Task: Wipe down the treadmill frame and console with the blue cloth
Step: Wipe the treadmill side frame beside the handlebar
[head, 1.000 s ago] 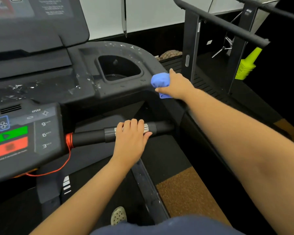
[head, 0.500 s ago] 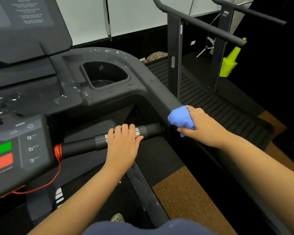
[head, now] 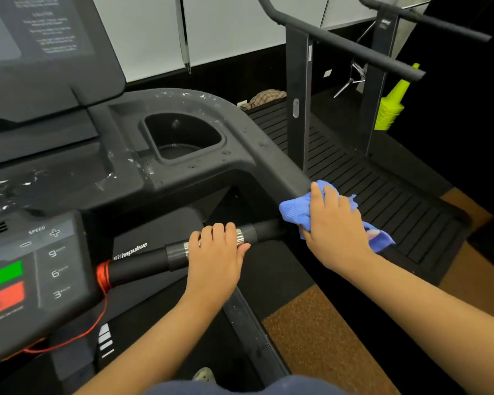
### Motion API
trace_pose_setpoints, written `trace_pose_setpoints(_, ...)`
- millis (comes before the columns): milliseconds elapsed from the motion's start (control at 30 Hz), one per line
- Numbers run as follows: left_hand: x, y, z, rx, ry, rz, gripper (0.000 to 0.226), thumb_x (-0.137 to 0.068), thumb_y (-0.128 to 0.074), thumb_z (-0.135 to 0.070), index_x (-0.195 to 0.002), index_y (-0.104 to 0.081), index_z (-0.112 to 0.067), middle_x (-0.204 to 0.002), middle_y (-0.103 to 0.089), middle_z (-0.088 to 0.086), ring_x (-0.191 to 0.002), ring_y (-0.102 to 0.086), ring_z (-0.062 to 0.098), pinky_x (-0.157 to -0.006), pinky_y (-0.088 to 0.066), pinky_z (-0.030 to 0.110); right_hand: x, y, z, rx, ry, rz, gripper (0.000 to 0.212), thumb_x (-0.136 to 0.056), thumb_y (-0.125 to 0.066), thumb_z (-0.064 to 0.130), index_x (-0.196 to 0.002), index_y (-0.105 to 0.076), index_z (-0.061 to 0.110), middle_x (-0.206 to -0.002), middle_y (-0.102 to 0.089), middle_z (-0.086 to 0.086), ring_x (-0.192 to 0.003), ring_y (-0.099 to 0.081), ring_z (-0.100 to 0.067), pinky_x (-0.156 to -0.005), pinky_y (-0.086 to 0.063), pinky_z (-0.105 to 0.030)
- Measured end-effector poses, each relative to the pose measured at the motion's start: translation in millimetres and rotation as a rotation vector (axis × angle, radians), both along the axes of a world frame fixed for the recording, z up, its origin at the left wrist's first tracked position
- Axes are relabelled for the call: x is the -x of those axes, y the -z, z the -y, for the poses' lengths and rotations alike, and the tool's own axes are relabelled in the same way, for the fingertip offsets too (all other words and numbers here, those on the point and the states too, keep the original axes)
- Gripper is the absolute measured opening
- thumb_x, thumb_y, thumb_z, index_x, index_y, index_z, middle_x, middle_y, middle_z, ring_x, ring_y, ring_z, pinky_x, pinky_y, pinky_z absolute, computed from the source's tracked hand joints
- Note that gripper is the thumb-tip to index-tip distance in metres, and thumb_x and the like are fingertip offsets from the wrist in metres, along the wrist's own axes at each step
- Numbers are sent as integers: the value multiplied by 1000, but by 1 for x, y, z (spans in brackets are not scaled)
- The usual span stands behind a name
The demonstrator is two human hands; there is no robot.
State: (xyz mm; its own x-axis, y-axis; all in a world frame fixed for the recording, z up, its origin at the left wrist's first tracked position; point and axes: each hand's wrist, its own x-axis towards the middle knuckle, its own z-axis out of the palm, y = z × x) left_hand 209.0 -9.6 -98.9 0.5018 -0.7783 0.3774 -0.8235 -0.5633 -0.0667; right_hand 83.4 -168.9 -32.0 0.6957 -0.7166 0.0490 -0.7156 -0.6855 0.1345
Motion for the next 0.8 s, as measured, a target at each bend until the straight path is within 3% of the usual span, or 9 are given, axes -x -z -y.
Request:
trace_pose_setpoints(100,-1,1,0,4,2,1,41,-90,-46,-45,-105,-59,-9,-85,-58,8,-76,-54,25,-74,-42,39,-25,6,7,124,-57,-50,80,-74,-67,31,-142,-33,5,-125,-49,-13,-95,-55,-27,-76,-45,-37)
trace_pose_setpoints(267,-1,2,-2,1,6,-9,43,-92,-44,-46,-109,-58,-9,-88,-58,7,-79,-54,24,-76,-41,38,-85,6,19,217,-192,-129,76,-83,-55,25,-147,-18,6,-141,-37,-16,-115,-48,-31,-85,-45,-37)
trace_pose_setpoints(400,-4,3,-5,-1,32,-18,44,-94,-38,-46,-112,-56,-10,-91,-58,6,-81,-55,24,-77,-41,38,-132,3,37,196,-234,-134,77,-85,-54,22,-148,-12,5,-142,-34,-19,-118,-43,-35,-89,-42,-41)
trace_pose_setpoints(500,-6,5,-6,-3,45,-3,46,-95,-35,-46,-114,-55,-9,-92,-58,6,-82,-54,23,-78,-41,38,-151,0,54,91,-323,-106,83,-87,-55,30,-150,-9,5,-146,-27,-22,-121,-38,-38,-92,-42,-45)
trace_pose_setpoints(633,-6,5,-5,-14,65,-3,47,-96,-34,-45,-115,-54,-8,-93,-58,7,-82,-54,24,-78,-43,38,-164,-10,80,-163,-389,-58,90,-87,-51,55,-150,-9,6,-154,-15,-23,-135,-25,-44,-105,-33,-53)
trace_pose_setpoints(800,-11,6,-6,-35,115,40,48,-95,-34,-44,-115,-55,-6,-90,-57,7,-79,-54,22,-75,-45,37,-176,-30,92,-485,-152,81,86,-88,-47,61,-149,-19,6,-150,-32,-18,-132,-39,-36,-106,-32,-41)
